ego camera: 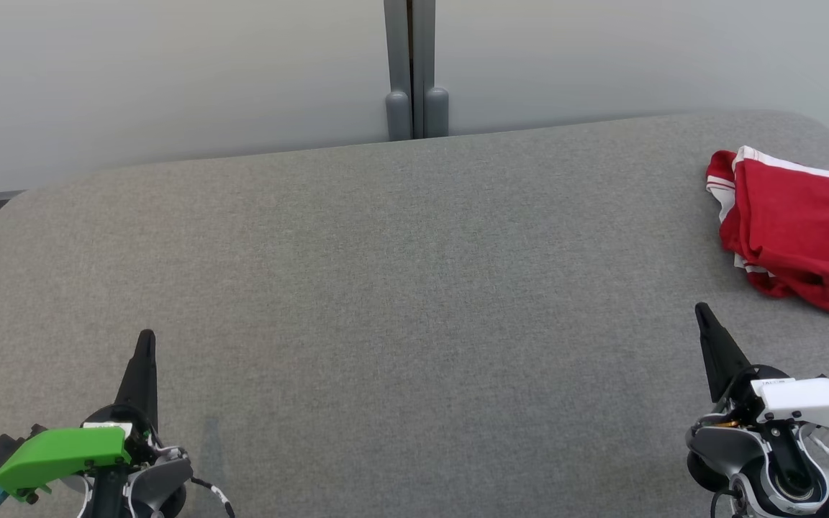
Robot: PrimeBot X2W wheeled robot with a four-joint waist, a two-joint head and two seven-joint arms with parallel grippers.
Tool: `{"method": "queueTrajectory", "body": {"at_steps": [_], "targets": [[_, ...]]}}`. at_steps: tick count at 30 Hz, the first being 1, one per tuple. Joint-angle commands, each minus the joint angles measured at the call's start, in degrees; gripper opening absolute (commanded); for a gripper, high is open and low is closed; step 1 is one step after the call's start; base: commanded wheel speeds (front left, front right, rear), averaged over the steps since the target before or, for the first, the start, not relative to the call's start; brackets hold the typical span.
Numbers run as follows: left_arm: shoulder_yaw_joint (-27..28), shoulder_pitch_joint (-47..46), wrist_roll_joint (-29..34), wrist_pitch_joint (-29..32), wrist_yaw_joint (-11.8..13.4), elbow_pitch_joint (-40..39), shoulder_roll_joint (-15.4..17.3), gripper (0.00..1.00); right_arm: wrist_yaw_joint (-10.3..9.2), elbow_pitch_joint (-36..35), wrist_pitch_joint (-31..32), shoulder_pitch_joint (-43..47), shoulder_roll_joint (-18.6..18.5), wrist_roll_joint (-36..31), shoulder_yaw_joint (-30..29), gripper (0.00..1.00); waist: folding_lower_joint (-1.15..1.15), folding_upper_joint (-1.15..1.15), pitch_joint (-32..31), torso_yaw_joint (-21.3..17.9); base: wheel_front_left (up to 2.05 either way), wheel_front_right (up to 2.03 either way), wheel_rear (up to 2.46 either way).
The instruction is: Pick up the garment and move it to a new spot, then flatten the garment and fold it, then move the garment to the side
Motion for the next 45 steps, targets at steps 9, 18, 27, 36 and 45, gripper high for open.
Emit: {"method": "queueTrajectory", "body": {"at_steps": [9, 18, 27, 36, 45], "targets": [[0.14, -0.72, -0.21, 0.21, -0.36, 0.04, 0.4, 0.0, 0.02, 0.08, 0.22, -0.33, -0.21, 0.34, -0.08, 0.0, 0.0, 0.0, 0.0, 0.0, 0.0, 0.0, 0.0], [0.14, -0.72, -0.21, 0.21, -0.36, 0.04, 0.4, 0.0, 0.02, 0.08, 0.21, -0.32, -0.21, 0.35, -0.08, 0.0, 0.0, 0.0, 0.0, 0.0, 0.0, 0.0, 0.0], [0.14, -0.72, -0.21, 0.2, -0.36, 0.04, 0.4, 0.0, 0.02, 0.08, 0.21, -0.32, -0.22, 0.35, -0.07, 0.0, 0.0, 0.0, 0.0, 0.0, 0.0, 0.0, 0.0], [0.13, -0.72, -0.21, 0.2, -0.36, 0.03, 0.4, 0.0, 0.02, 0.07, 0.21, -0.32, -0.22, 0.35, -0.07, 0.0, 0.0, 0.0, 0.0, 0.0, 0.0, 0.0, 0.0], [0.13, -0.72, -0.21, 0.2, -0.36, 0.03, 0.4, 0.0, 0.02, 0.07, 0.21, -0.32, -0.22, 0.35, -0.07, 0.0, 0.0, 0.0, 0.0, 0.0, 0.0, 0.0, 0.0]]}}
